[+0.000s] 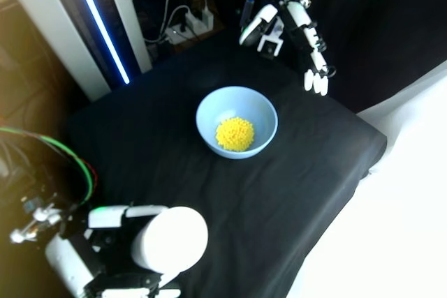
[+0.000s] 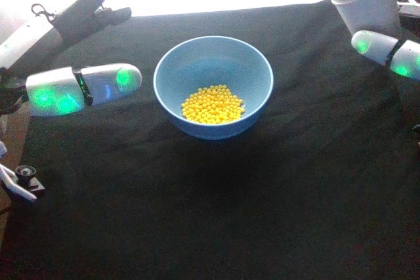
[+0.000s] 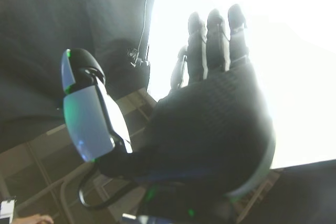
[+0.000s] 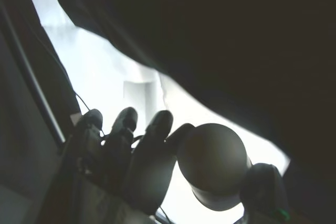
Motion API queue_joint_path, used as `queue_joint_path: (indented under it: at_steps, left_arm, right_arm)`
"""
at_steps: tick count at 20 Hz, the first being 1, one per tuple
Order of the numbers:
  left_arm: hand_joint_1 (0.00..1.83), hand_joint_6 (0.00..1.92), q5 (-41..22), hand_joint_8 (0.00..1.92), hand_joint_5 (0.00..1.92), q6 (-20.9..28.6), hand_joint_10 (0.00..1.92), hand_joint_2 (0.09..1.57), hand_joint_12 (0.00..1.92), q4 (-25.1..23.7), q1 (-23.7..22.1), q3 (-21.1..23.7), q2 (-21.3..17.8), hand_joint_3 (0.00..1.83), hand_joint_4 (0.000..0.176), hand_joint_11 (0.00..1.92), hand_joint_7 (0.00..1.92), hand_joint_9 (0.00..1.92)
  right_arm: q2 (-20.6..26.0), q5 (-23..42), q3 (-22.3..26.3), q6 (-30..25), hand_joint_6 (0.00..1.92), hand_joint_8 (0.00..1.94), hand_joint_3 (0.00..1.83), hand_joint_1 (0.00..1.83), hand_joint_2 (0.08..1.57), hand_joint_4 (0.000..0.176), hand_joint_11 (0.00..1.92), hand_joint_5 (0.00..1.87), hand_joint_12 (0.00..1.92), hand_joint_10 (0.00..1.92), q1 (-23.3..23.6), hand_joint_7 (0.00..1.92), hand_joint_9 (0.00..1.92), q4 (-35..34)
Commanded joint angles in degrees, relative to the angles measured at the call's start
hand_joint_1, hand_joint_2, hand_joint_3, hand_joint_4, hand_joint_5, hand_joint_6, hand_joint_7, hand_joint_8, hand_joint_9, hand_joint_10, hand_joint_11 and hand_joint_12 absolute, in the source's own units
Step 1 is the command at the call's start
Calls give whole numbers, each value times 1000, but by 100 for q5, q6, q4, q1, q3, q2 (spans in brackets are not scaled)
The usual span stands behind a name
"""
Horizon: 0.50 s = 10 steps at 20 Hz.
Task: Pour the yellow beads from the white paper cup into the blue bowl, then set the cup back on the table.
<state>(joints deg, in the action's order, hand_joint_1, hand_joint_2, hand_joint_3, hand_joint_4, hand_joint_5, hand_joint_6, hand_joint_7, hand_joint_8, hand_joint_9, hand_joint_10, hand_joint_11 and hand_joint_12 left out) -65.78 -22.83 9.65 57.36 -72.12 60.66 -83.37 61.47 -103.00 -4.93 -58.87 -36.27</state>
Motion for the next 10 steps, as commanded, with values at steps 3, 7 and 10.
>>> queue_joint_path:
  at_steps: [3, 7, 10]
  left_arm:
    - [517, 0, -649, 2, 0, 86, 1, 895, 290, 54, -40, -42, 76, 1, 142, 0, 375, 200]
    - [518, 0, -640, 4, 0, 144, 2, 902, 176, 34, -38, -69, 114, 1, 161, 0, 339, 185]
    - [506, 0, -643, 0, 0, 162, 5, 914, 209, 14, -22, -70, 112, 0, 136, 0, 302, 205]
  right_arm:
    - [21, 616, -156, -90, 616, 0, 0, 1199, 1027, 0, 0, 1198, 0, 0, 42, 478, 140, 33]
    - [-82, 466, -481, -90, 466, 0, 0, 1209, 998, 0, 0, 1277, 0, 0, 42, 244, 0, 129]
    - [-186, 225, -755, -90, 415, 0, 0, 1208, 994, 0, 0, 1301, 0, 0, 42, 76, 0, 179]
